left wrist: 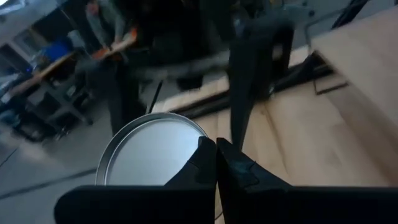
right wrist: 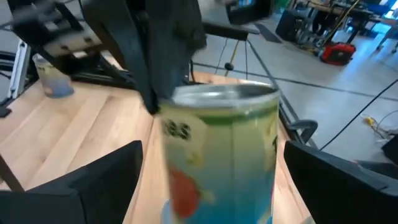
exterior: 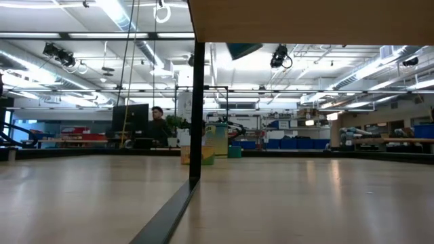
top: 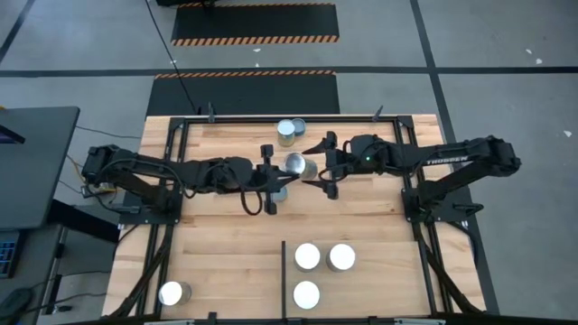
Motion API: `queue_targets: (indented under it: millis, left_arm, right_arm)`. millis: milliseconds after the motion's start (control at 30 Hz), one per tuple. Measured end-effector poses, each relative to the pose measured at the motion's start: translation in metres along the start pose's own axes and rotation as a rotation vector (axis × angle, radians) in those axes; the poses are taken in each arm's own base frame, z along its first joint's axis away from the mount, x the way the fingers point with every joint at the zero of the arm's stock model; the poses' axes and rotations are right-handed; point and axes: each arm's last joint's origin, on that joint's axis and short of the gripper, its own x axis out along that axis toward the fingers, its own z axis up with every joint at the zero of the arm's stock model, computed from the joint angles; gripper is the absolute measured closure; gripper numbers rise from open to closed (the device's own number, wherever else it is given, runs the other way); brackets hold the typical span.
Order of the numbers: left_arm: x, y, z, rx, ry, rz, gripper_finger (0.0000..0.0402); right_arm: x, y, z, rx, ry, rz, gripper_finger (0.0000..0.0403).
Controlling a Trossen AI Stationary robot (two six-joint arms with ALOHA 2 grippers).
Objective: Pick and place cans onto a shelf
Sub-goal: Put the canned tomatoes aligned with the other canned tomatoes on the shelf
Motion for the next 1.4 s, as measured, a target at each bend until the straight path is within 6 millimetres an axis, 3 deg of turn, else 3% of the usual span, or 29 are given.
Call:
queue_targets:
  millis: [333, 633, 900, 1000, 1167, 1300, 1400]
  left_arm:
    - [0.025, -0.011, -0.014, 0.045, 0.012, -0.017, 0.0397]
    - [0.026, -0.011, -0.013, 0.032, 0.001, -0.010, 0.0394]
    - [0.022, -0.015, -0.009, 0.018, -0.005, -0.024, 0.0339]
    - [0.011, -0.016, -0.003, 0.001, 0.001, -0.014, 0.0294]
    - [-0.030, -0.013, 0.012, 0.009, 0.057, 0.055, 0.0203]
    - [-0.067, -0.006, 0.022, -0.050, 0.046, 0.040, 0.0142]
    - [-0.083, 0.000, 0.023, -0.131, 0.056, 0.042, 0.0119]
  right_arm:
    - [0.017, 0.000, -0.012, -0.028, 0.059, -0.001, 0.0016]
    - [0.019, 0.000, -0.012, -0.035, 0.050, -0.012, 0.0083]
    - [0.018, -0.001, -0.012, -0.035, 0.049, -0.015, 0.0101]
    - [0.011, 0.002, -0.006, -0.040, 0.034, -0.038, 0.0096]
    - [-0.021, 0.012, 0.017, -0.063, -0.074, -0.068, 0.0096]
    - [-0.054, 0.030, 0.037, -0.022, -0.210, 0.022, 0.0096]
    - [-0.073, 0.052, 0.051, 0.028, -0.325, 0.163, 0.0096]
